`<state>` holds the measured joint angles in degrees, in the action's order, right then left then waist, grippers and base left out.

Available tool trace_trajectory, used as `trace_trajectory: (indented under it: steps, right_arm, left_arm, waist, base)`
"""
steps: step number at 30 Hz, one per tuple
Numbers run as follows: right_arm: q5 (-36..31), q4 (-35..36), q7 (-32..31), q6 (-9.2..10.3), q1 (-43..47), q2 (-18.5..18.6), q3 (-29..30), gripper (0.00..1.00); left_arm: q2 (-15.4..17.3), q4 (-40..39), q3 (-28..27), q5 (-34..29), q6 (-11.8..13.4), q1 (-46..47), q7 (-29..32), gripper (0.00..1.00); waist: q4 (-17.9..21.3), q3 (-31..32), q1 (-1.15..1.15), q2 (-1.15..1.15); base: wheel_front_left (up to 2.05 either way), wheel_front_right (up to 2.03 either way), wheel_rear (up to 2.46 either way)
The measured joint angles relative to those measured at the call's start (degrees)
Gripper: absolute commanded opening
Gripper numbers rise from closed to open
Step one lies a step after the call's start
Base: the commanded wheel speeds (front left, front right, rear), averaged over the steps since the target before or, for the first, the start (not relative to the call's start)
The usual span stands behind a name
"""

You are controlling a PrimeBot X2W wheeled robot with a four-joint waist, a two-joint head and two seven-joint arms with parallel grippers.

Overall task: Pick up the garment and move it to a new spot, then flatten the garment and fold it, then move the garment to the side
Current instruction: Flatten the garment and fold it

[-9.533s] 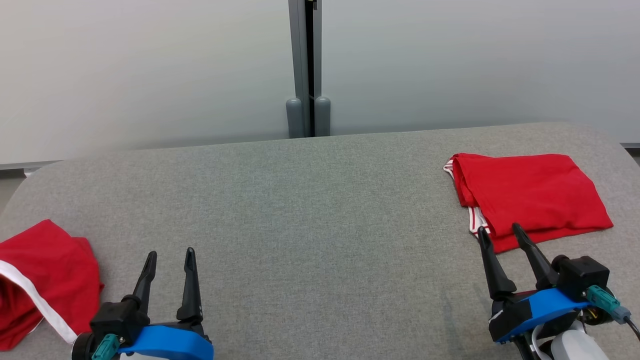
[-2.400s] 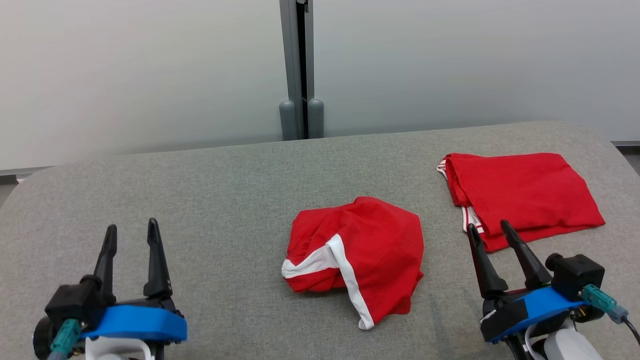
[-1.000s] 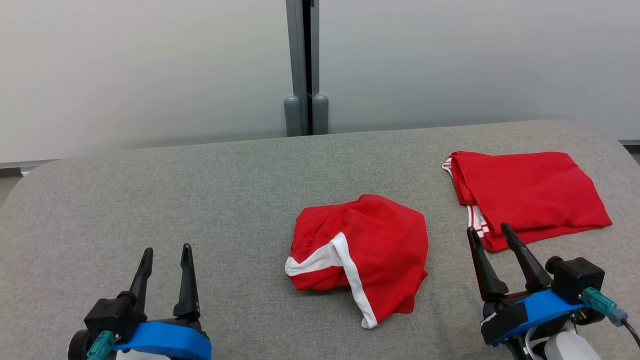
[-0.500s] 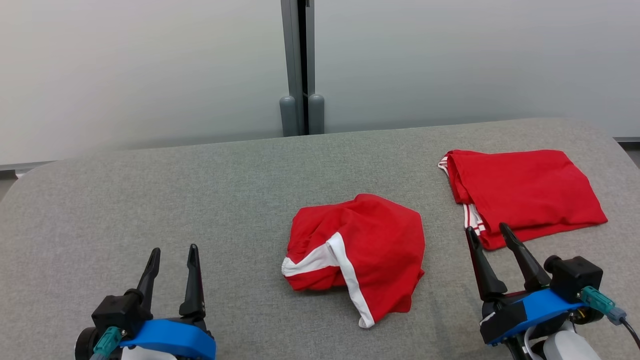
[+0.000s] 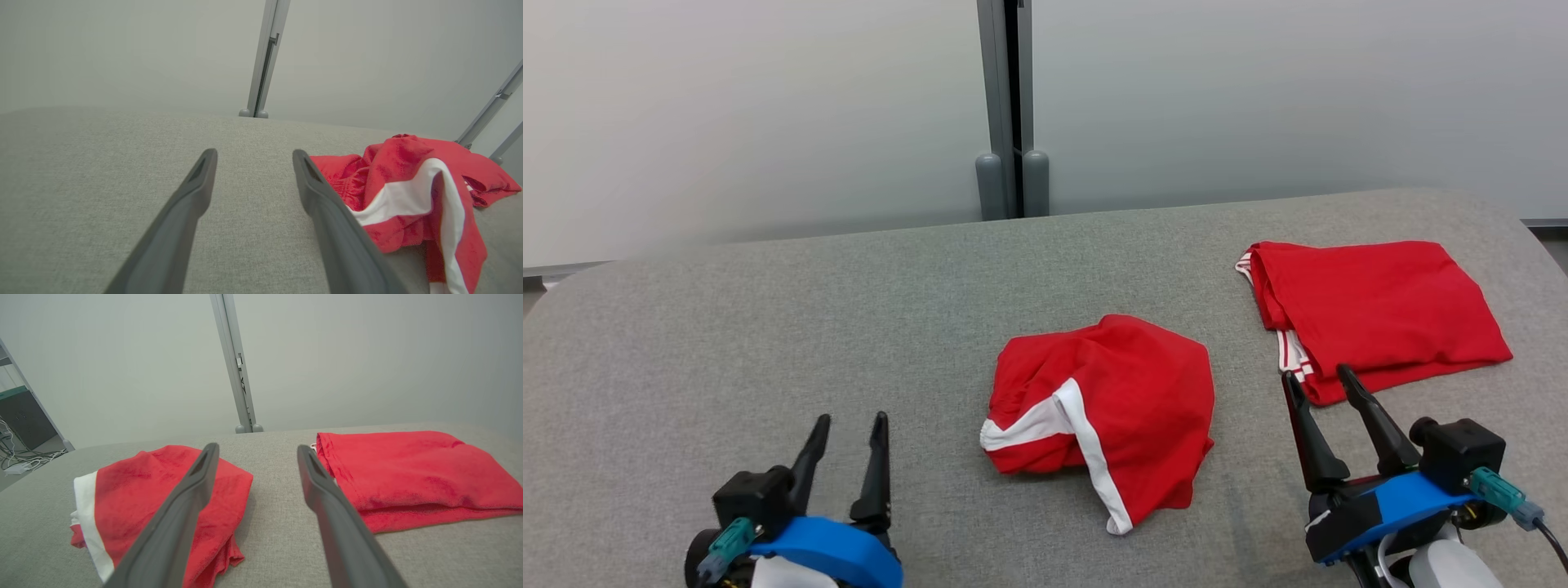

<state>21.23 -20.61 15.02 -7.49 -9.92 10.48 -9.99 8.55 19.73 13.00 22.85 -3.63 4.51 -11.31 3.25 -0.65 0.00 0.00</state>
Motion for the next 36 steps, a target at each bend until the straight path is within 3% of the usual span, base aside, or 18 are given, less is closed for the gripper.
trace_trajectory:
  steps: [9,18,32,33,34,36]
  right_arm:
    - [0.2,0.1,0.0,0.00,-0.7,0.0,-0.5,1.00]
    - [0.3,0.2,0.0,0.00,-1.7,-0.2,-0.7,1.00]
    - [0.3,0.3,0.0,0.00,-2.3,-0.7,-0.4,1.00]
    - [0.3,0.3,0.0,0.00,-2.3,-0.7,-0.4,1.00]
    - [0.3,0.3,0.0,0.00,-2.3,-0.7,-0.4,1.00]
    - [0.3,0.3,0.0,0.00,-2.3,-0.7,-0.4,1.00]
  left_arm:
    - [-0.6,3.0,4.9,3.1,-2.8,2.4,7.1,1.00]
    - [-0.4,7.3,10.5,7.4,-3.5,6.2,12.9,1.00]
    - [1.6,12.3,15.1,13.9,-3.8,10.2,12.5,1.00]
    - [1.7,12.5,15.6,14.3,-3.8,10.4,12.5,0.87]
    - [1.8,12.7,16.0,14.6,-3.8,10.6,12.6,0.62]
    - [2.1,13.0,16.8,15.3,-3.8,11.1,12.3,0.25]
  waist:
    - [1.2,-1.2,0.00,0.00]
    - [3.8,-3.2,0.00,0.00]
    - [6.6,-4.5,0.00,0.00]
    - [6.7,-4.5,0.00,0.00]
    - [6.6,-4.5,0.00,0.00]
    - [6.6,-4.6,0.00,0.00]
  base:
    - [0.00,0.00,0.00]
    - [0.00,0.00,0.00]
    - [0.00,0.00,0.00]
    - [0.00,0.00,0.00]
    - [0.00,0.00,0.00]
    - [0.00,0.00,0.00]
